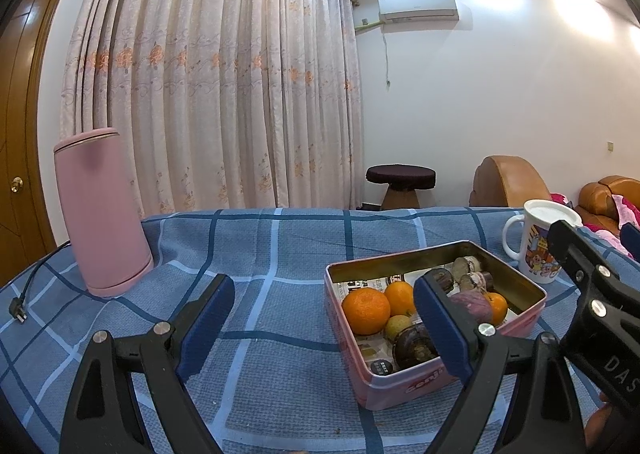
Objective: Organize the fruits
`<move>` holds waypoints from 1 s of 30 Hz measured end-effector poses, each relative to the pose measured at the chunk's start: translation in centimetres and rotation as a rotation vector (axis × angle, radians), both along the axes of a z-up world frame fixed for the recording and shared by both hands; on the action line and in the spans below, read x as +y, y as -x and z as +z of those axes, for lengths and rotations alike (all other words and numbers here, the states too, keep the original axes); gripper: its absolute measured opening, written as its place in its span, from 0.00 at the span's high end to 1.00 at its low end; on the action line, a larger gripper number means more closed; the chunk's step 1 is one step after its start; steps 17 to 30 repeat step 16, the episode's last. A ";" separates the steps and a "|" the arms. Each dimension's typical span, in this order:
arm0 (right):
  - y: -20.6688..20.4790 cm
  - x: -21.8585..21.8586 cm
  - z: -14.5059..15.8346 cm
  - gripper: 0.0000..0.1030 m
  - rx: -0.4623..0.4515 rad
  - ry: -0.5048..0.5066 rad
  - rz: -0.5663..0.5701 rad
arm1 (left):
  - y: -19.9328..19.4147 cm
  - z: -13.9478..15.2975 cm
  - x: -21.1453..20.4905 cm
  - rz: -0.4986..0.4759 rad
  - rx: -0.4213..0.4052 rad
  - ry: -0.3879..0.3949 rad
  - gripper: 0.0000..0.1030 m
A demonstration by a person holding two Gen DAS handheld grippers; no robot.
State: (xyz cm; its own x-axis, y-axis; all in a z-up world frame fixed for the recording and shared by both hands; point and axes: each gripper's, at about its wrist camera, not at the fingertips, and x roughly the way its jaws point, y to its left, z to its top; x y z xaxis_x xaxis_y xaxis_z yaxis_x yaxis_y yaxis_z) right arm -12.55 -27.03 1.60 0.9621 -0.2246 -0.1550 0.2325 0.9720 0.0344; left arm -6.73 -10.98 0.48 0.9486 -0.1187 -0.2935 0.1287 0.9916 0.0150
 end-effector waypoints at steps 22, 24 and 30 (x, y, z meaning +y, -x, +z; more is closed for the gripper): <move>0.1 -0.4 -0.1 0.00 0.000 -0.002 -0.022 | -0.3 0.0 0.0 -0.020 0.017 0.003 0.11; 0.1 -0.4 -0.1 0.00 0.000 -0.002 -0.022 | -0.3 0.0 0.0 -0.020 0.017 0.003 0.11; 0.1 -0.4 -0.1 0.00 0.000 -0.002 -0.022 | -0.3 0.0 0.0 -0.020 0.017 0.003 0.11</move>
